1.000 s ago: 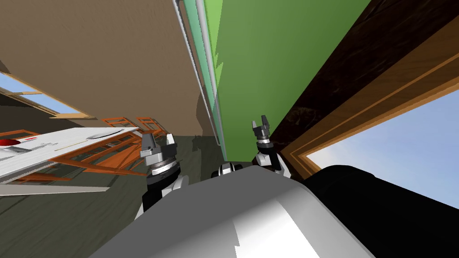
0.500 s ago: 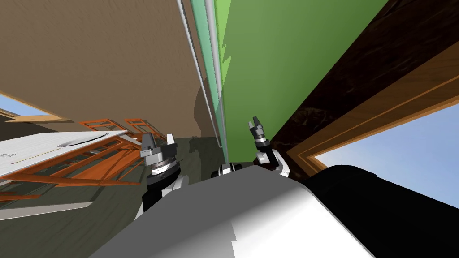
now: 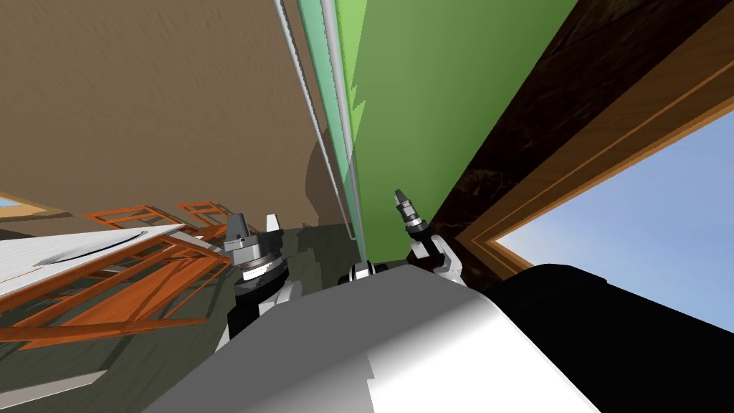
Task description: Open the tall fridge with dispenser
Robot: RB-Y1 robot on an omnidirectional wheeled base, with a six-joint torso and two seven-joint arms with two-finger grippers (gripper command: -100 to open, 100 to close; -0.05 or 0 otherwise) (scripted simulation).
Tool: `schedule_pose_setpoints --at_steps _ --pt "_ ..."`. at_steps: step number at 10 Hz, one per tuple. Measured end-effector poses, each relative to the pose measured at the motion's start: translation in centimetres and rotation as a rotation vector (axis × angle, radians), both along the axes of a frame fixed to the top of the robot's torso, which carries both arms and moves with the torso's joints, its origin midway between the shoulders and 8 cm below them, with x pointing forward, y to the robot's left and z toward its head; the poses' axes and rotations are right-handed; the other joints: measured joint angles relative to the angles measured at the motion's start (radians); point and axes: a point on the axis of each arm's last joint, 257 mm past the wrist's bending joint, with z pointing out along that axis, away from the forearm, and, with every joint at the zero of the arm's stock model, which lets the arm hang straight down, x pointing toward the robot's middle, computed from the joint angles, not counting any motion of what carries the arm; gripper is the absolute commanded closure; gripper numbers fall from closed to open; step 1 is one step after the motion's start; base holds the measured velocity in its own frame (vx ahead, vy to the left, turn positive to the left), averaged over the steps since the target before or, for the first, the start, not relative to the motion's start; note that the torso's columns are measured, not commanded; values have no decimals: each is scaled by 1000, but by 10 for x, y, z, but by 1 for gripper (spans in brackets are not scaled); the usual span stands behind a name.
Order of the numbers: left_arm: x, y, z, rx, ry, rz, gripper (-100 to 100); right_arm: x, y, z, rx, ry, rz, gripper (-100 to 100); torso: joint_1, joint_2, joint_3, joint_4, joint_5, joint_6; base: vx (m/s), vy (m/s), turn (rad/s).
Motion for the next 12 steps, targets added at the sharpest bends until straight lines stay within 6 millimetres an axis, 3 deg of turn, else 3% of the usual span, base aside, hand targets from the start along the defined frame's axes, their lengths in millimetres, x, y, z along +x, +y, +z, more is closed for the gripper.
schedule_pose_setpoints --at_steps 8,12 --pt "0 0 0 0 0 0 0 33 11 -25 -378 16 -88 -100 24 -30 -19 -15 4 -21 60 113 -142" --pt "0 0 0 0 0 0 0 39 10 -31 -452 20 -117 -100 24 -36 -24 -17 4 -27 0 0 11"
